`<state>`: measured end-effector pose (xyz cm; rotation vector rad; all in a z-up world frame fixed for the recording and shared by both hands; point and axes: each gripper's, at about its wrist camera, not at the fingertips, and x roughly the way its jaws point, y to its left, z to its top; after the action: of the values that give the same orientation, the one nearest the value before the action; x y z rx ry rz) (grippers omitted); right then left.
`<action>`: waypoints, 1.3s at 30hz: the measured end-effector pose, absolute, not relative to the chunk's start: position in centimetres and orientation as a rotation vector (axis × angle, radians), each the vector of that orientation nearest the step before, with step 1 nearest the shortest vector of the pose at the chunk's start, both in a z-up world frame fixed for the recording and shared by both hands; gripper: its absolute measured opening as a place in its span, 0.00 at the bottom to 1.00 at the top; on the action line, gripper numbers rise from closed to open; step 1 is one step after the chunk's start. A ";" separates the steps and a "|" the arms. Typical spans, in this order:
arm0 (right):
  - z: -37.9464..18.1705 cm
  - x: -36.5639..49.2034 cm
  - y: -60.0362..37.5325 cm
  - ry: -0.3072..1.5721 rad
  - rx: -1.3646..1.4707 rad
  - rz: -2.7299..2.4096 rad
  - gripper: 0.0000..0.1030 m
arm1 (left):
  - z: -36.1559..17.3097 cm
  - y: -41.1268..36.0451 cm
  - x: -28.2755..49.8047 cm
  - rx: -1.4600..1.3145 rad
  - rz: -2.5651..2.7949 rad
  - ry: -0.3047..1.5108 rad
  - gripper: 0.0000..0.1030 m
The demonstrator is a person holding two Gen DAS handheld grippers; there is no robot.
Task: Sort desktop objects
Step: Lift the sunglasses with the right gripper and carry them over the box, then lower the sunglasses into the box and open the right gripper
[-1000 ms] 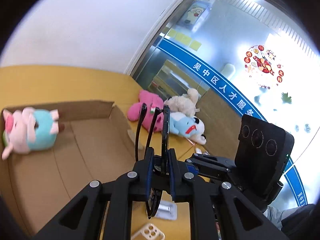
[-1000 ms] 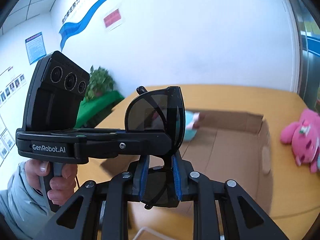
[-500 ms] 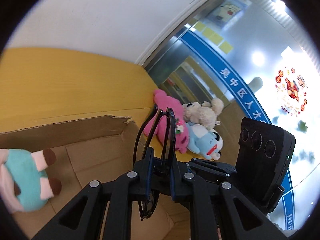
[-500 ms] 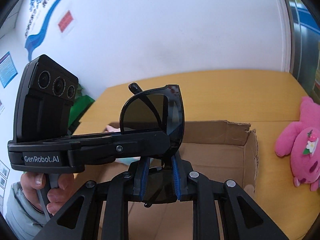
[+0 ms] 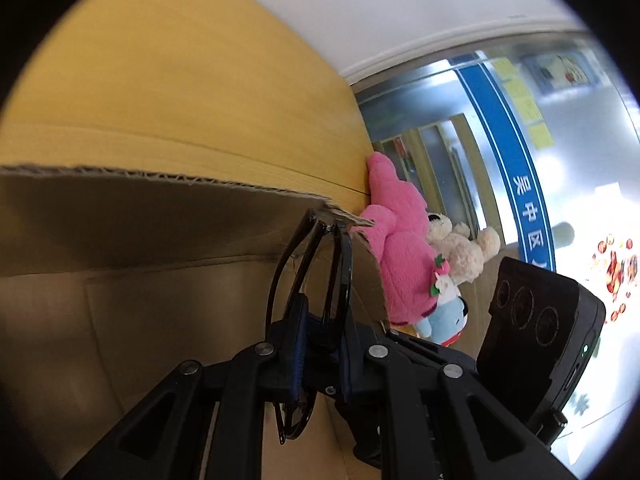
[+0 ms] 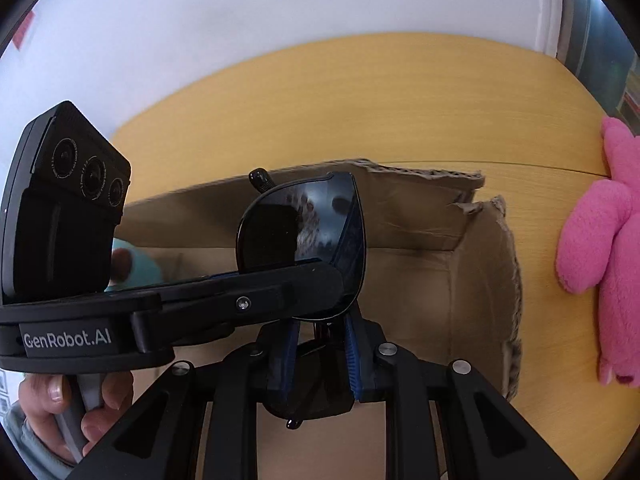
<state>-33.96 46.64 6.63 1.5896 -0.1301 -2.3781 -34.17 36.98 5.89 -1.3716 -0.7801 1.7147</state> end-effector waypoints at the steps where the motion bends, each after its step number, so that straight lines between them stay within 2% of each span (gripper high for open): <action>1: 6.2 -34.3 46.7 -0.116 1.614 -2.377 0.20 | 5.5 37.3 -34.5 -1.381 1.711 -0.791 0.11; 9: 4.1 -35.0 46.2 -0.068 1.698 -2.398 0.25 | 3.8 38.6 -35.6 -1.448 1.696 -0.760 0.13; 16: 3.5 -34.8 45.8 -0.056 1.689 -2.448 0.24 | 5.1 39.5 -35.3 -1.469 1.804 -0.644 0.15; 17: 3.6 -34.6 45.9 -0.056 1.684 -2.458 0.27 | 5.3 39.4 -35.2 -1.471 1.809 -0.635 0.18; 19: 3.6 -34.4 46.1 -0.075 1.683 -2.468 0.38 | 6.2 39.0 -34.9 -1.473 1.852 -0.604 0.28; 20: 3.8 -34.1 46.3 -0.100 1.675 -2.466 0.40 | 6.6 38.8 -34.7 -1.470 1.877 -0.588 0.35; 22: 4.3 -33.6 46.2 -0.124 1.652 -2.466 0.46 | 7.9 38.1 -34.0 -1.452 1.926 -0.557 0.39; 25: 6.4 -32.2 45.7 -0.120 1.582 -2.489 0.63 | 10.6 36.9 -32.5 -1.389 1.999 -0.511 0.40; 27: 7.9 -31.0 45.4 -0.084 1.540 -2.538 0.87 | 13.2 36.1 -30.9 -1.324 2.068 -0.475 0.43; 28: 9.0 -30.2 45.4 -0.076 1.507 -2.565 0.90 | 14.1 35.6 -30.3 -1.294 2.095 -0.460 0.45; 30: 10.7 -28.7 45.7 -0.097 1.455 -2.581 0.92 | 16.1 34.2 -28.8 -1.215 2.144 -0.434 0.53; 33: 14.0 -25.1 46.7 -0.157 1.359 -2.607 0.93 | 19.2 32.3 -26.2 -1.096 2.220 -0.375 0.55; 35: 15.9 -24.6 46.5 -0.176 1.303 -2.636 0.99 | 20.9 31.1 -24.4 -1.029 2.280 -0.339 0.61; 39: 16.1 -25.0 47.2 -0.200 1.298 -2.610 1.00 | 22.0 29.4 -21.5 -0.989 2.343 -0.359 0.62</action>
<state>-25.04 47.22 16.14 1.2980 -0.2002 -2.6097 -21.55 29.42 21.99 -0.9886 -0.3586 2.3432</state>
